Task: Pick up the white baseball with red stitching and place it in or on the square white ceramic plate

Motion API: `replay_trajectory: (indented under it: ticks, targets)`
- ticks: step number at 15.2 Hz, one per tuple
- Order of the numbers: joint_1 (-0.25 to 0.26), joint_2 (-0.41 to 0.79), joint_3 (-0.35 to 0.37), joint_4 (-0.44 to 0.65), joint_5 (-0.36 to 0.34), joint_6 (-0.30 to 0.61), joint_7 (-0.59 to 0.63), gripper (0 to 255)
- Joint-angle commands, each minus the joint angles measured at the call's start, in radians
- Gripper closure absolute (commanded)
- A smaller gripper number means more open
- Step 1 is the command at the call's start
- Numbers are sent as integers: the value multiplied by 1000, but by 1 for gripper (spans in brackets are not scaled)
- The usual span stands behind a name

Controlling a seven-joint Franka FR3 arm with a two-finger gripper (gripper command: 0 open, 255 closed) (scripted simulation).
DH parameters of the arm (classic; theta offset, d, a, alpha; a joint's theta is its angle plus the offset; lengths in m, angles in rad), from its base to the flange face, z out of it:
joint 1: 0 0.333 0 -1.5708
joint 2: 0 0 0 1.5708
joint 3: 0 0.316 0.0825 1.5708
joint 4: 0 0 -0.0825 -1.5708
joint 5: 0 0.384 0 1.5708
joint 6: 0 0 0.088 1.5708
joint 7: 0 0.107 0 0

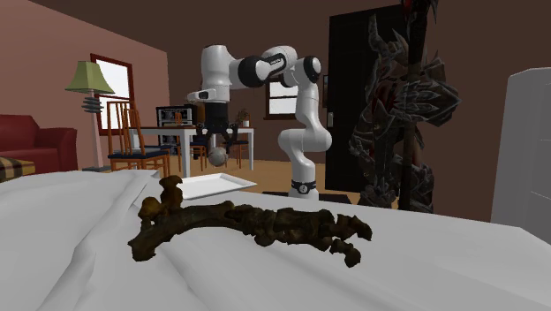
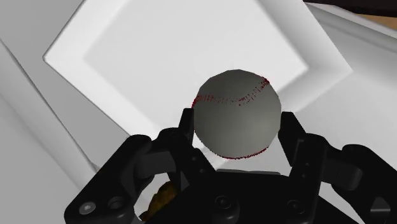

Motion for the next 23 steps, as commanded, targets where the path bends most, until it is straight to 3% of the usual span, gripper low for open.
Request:
replay_trajectory:
  ticks: [1,3,15,16,18,19,23]
  targets:
    - [-16,21,-38,20,-3,5,-56,255]
    - [-29,45,-75,49,-2,4,-109,255]
    - [-28,95,-98,-37,10,145,-121,255]
    - [-28,95,-98,-37,10,145,-121,0]
    - [-129,-117,-58,-331,-230,476,-14,0]
    - [-175,-155,-45,-402,-298,572,12,0]
    - [-172,-88,-63,-408,-295,646,8,0]
